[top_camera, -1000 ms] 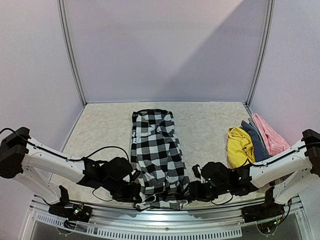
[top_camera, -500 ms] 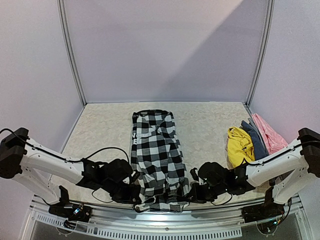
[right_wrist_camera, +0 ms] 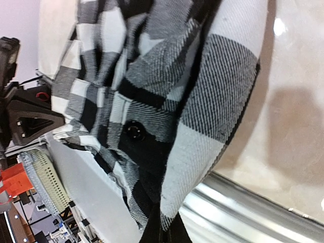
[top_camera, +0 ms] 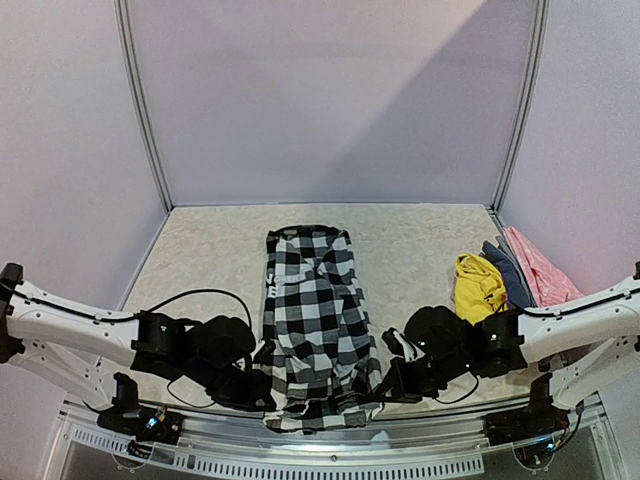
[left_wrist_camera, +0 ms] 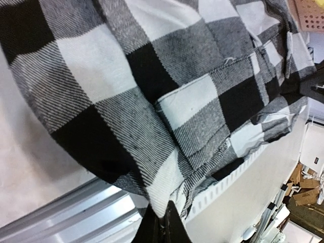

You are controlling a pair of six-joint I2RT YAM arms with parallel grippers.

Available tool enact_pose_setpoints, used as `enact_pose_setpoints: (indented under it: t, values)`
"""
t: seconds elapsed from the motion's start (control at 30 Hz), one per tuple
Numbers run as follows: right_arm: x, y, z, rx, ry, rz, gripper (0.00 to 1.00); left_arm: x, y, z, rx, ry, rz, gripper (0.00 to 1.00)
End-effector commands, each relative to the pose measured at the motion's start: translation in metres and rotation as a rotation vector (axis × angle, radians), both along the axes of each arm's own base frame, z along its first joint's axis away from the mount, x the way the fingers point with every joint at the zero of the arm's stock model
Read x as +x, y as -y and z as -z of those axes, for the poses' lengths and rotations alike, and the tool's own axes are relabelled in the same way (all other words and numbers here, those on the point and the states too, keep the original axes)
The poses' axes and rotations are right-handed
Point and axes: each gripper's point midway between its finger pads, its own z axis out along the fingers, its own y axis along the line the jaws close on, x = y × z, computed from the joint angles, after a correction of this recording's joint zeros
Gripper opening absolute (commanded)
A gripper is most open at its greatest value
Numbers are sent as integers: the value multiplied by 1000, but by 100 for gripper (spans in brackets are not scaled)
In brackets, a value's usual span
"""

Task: Fold and stack the mixed laundry pile
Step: Fold the rectangle-folded shirt at the center of the board.

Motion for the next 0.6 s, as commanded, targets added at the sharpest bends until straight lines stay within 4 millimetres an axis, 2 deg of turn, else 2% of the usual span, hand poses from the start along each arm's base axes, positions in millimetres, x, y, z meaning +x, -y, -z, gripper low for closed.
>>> enact_pose_setpoints:
  t: [0.0, 0.13, 0.33, 0.57]
  values:
    - [2, 5, -27, -20, 48, -16, 0, 1, -9, -17, 32, 30, -25, 0]
    - [10, 2, -42, -33, 109, -29, 0, 7, -7, -28, 25, 57, -40, 0]
    - [24, 3, -54, -96, 185, -25, 0, 15, -4, -38, 23, 80, -71, 0]
    - [43, 2, -70, -92, 265, 12, 0, 33, -7, -46, 27, 94, -123, 0]
